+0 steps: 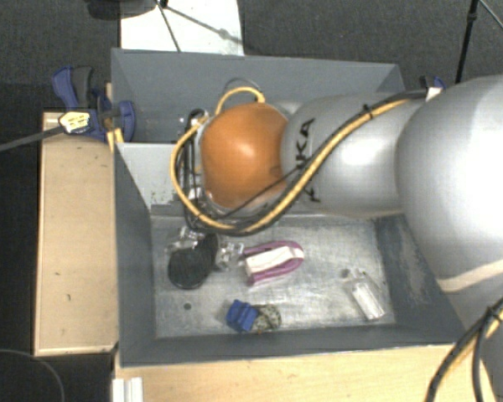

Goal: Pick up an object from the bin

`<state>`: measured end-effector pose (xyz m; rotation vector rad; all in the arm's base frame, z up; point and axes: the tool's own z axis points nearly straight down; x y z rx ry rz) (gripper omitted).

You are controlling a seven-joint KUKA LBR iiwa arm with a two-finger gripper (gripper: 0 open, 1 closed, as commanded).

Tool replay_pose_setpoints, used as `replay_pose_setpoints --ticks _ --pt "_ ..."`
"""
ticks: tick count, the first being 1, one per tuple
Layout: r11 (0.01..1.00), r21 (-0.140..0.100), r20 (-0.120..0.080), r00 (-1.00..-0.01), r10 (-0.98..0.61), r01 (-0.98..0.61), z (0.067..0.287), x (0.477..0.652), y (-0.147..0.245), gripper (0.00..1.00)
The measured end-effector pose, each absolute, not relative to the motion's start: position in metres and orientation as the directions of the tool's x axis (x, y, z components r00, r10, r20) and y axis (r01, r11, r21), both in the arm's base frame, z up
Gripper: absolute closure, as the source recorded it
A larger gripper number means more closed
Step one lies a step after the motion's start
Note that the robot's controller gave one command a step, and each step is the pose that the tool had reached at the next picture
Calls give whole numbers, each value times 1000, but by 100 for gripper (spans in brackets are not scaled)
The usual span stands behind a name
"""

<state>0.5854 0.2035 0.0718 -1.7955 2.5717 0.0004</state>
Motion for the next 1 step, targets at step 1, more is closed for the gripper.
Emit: replay_pose_setpoints --ticks 1 --pt "353 -8 -8 -353 -936 -936 171 588 204 100"
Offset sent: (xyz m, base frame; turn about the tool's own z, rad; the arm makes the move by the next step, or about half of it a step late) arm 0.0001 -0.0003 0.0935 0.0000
